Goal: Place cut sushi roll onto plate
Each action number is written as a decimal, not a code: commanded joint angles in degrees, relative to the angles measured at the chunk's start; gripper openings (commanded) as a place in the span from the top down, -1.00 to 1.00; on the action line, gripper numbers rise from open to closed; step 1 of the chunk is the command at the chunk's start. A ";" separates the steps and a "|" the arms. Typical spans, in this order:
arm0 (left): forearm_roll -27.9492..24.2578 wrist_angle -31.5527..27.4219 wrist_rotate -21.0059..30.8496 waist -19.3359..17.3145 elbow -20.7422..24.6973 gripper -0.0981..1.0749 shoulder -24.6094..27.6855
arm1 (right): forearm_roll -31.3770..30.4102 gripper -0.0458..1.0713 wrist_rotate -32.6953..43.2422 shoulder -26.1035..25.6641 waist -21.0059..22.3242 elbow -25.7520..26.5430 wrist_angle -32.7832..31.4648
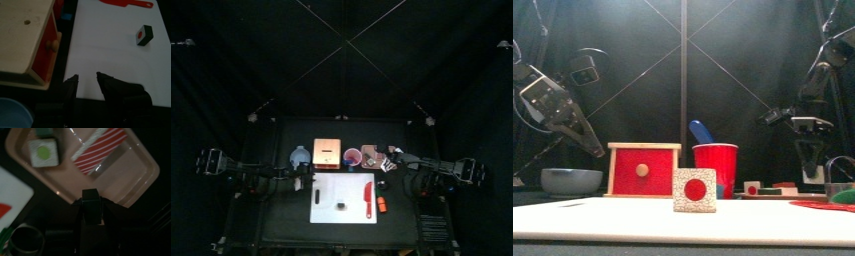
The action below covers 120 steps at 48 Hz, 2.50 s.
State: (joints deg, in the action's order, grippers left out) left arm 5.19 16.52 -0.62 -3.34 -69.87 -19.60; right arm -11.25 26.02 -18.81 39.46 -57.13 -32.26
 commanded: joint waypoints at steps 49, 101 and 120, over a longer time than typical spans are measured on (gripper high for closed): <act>0.00 0.18 0.09 0.18 2.46 -0.48 -0.09 | 10.37 -0.66 2.29 12.39 -44.65 21.88 0.00; 0.00 0.18 0.18 0.26 1.58 -0.48 0.00 | 7.38 -0.64 0.97 36.65 -52.03 47.46 -8.88; 0.62 0.18 0.18 0.26 1.05 -0.48 0.00 | 7.12 -0.26 1.05 36.65 -51.94 47.46 -8.26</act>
State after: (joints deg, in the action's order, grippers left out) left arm 5.63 16.52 -0.44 -3.08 -69.35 -19.60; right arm -4.13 27.07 19.42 -12.57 -10.72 -40.87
